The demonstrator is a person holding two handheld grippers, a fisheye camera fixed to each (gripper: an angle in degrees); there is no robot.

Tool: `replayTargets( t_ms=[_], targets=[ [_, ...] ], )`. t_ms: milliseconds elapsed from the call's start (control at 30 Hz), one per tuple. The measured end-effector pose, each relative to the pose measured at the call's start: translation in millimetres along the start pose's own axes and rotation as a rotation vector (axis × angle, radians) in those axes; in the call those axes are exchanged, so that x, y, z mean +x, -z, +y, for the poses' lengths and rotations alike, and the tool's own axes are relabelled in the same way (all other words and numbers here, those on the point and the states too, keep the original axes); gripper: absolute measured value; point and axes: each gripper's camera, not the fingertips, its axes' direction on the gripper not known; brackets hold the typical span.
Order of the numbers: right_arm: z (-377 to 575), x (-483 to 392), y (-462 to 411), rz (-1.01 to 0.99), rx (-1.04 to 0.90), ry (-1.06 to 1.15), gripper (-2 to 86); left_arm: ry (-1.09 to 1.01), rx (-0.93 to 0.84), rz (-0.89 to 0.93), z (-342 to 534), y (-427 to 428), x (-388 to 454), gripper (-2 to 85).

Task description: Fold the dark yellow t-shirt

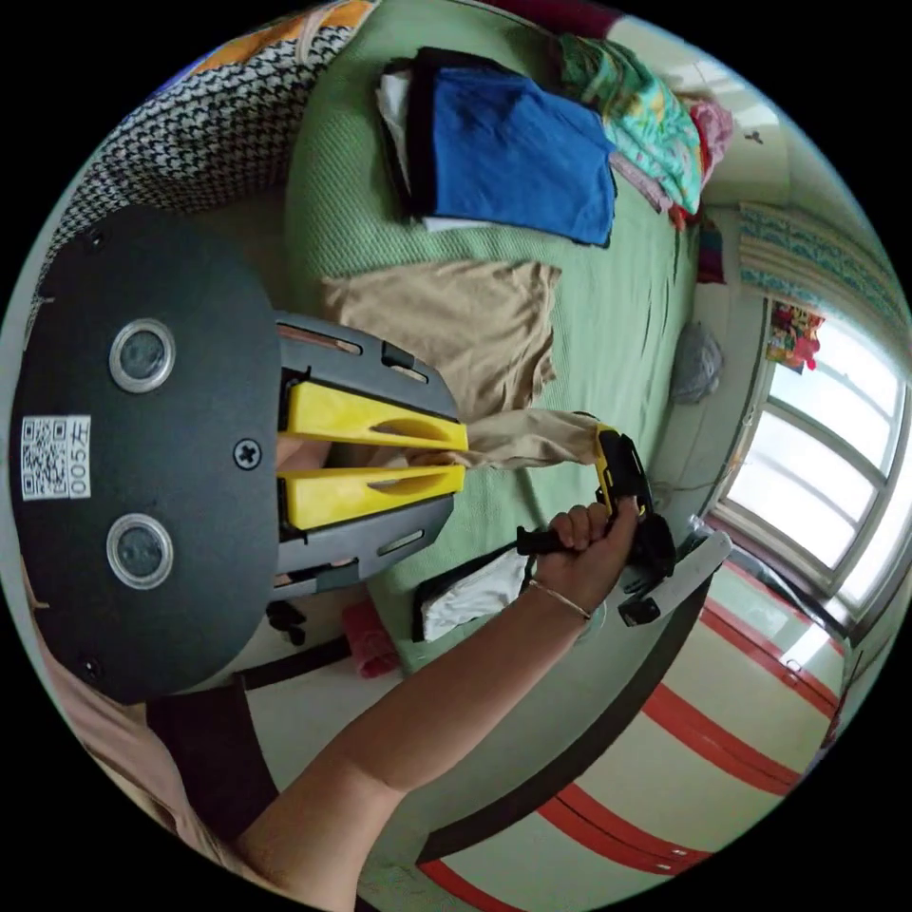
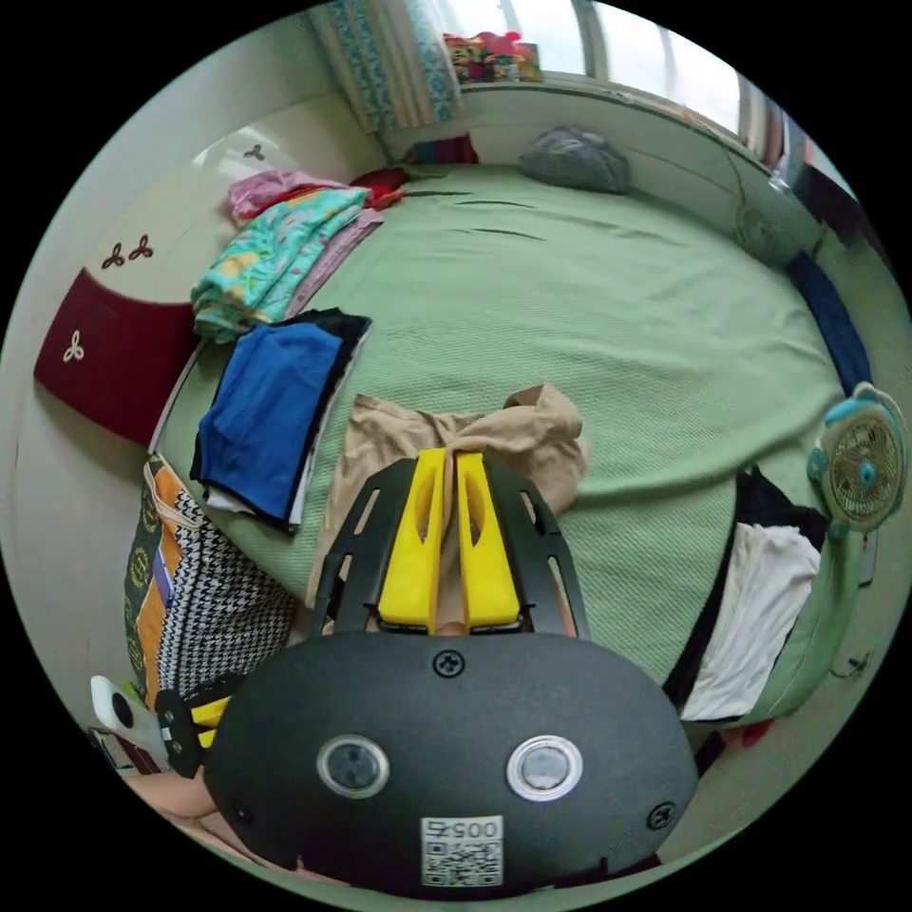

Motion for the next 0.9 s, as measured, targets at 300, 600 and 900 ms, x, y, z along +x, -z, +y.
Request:
replayTargets(
  t_ms=[300,600,900],
  targets=[
    [4,-80,-101,-0.011,-0.133,0.091,4.2,0.266,-0.192,-0.212,30,-47,-125,4.2],
    [76,-53,-129,0.141,-0.175,0.153,6.5,0.281,-0.168,-0.18,36,-18,-161,4.1],
    [130,-121,-144,0.122,-0.183,0.287,8.6,0.233,-0.145,-0.26,39,5,-165,-0.3]
  ],
)
